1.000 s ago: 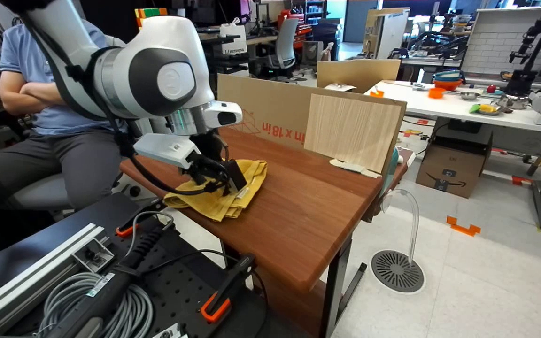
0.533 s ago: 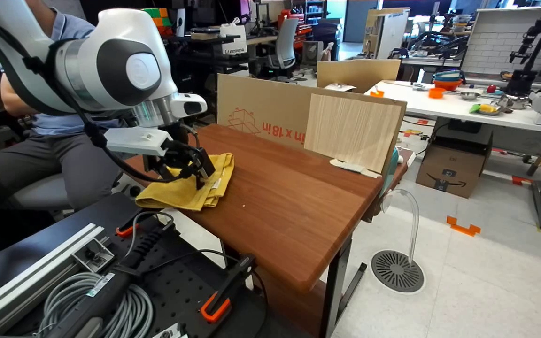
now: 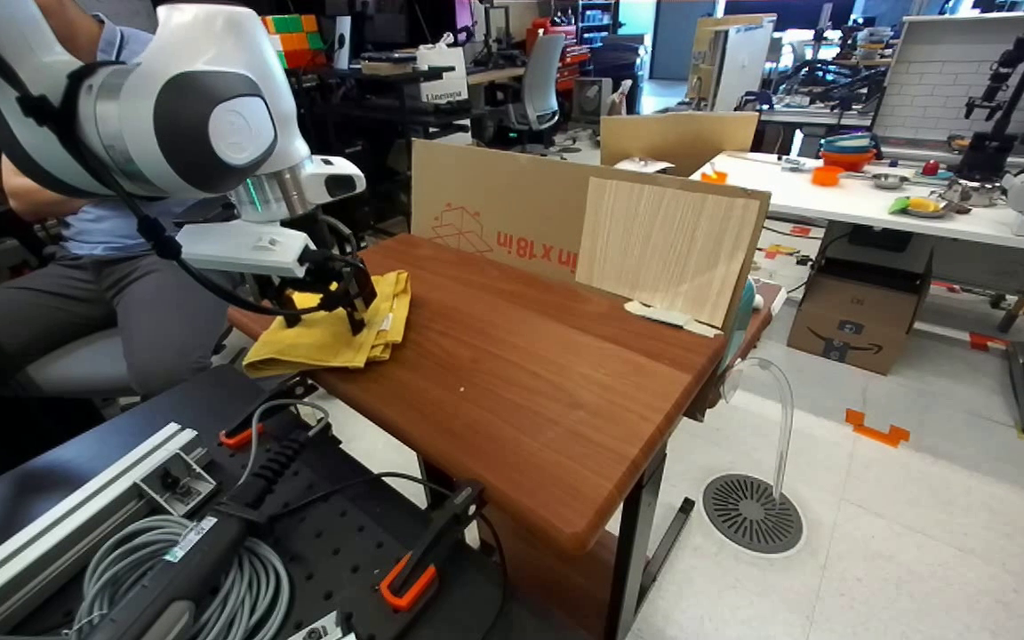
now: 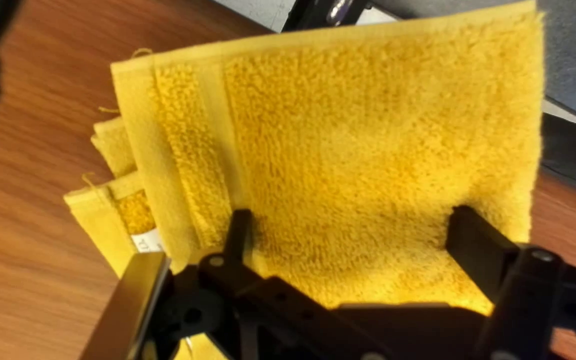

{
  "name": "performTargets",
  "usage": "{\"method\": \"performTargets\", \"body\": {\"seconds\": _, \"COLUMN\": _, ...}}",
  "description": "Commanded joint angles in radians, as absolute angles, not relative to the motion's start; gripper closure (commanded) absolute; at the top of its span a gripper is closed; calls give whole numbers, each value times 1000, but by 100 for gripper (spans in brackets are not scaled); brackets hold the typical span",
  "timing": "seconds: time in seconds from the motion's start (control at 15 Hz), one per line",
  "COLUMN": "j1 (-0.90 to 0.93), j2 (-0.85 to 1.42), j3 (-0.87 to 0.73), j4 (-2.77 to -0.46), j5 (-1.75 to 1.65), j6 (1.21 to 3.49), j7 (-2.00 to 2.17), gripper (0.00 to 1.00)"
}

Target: Use the mustard towel to wipe the wooden table

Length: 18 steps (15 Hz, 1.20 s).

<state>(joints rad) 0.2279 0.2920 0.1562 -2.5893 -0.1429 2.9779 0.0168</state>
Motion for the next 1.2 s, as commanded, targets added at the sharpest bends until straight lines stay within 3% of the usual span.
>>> {"method": "performTargets", "body": {"seconds": 0.0, "j1": 55, "j2": 348, "j3": 271, "j4": -2499, "j5": -1, "j6": 2929, "j7": -130, "gripper": 0}}
{"method": "performTargets", "body": {"seconds": 0.4, "j1": 45, "j2": 345, "j3": 246, "j4": -2482, "j5": 2, "j6": 2924, "j7": -130, "gripper": 0}}
{"method": "performTargets", "body": {"seconds": 1.13, "j1": 253, "j2": 557, "j3": 16, "j4": -2184, "j5": -47, "j6": 2858, "j7": 158, "gripper": 0}}
